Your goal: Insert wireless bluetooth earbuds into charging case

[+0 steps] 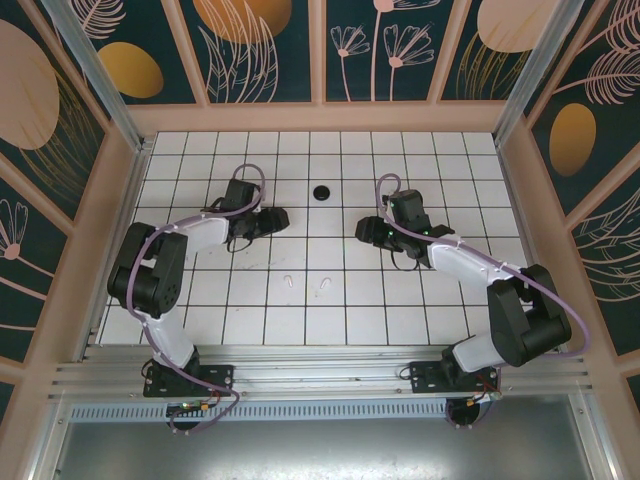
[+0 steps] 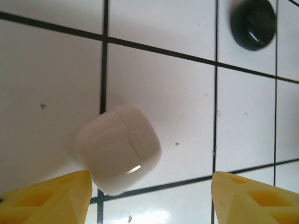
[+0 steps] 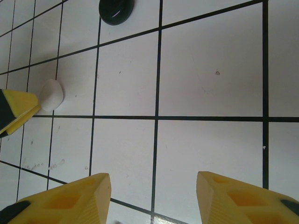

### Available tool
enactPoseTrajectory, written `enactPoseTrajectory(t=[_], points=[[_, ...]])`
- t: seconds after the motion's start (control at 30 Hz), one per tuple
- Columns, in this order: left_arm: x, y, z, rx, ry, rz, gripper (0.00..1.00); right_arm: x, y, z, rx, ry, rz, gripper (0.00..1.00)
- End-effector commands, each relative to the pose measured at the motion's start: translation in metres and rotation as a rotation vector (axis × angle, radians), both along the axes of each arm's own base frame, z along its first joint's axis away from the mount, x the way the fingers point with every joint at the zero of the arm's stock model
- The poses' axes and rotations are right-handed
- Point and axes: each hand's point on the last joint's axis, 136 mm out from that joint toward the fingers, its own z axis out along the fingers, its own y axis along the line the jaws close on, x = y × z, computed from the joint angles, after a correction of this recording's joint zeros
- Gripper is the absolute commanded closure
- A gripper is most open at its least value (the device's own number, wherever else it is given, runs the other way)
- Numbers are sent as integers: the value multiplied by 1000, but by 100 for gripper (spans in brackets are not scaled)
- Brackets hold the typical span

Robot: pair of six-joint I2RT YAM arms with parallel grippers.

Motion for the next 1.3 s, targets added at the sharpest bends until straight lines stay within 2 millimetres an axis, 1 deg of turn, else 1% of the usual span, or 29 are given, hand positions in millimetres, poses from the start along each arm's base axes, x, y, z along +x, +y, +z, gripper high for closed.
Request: enactPoseTrajectory(t=[0.0,0.1,0.13,0.17,0.27,0.37,0.53,0.67,0.83,1.0,1.13,1.27], points=[[14,6,47,97,-151,-82,32,2,-5,10,2,-35,-17,49],[17,6,60,237,-249,-274,30,1,-5,10,4,-37,-17,48],[18,7,60,290,-262,-338,29,1,-5,10,8,-37,-17,48],[18,9,57,337,-261,-389,29,1,-4,11,11,-38,-16,49],[21,18,40,438,-206,-460,29,0,-5,10,16,-30,-21,48],[20,22,22,452,-128,-450,28,-2,-6,11,22,-34,-30,48],[11,16,-8,409,-65,-477,29,-4,-8,10,24,-31,-41,48],[8,15,-24,420,-38,-520,30,-3,-6,11,32,-25,-39,48],[6,18,-37,441,-14,-531,32,0,-2,13,56,-24,-43,48],[6,21,-49,480,4,-533,35,0,2,11,70,-16,-42,48],[8,18,-53,476,3,-529,40,1,4,11,74,-14,-38,48],[5,18,-55,471,13,-523,47,0,5,11,77,-13,-35,48]])
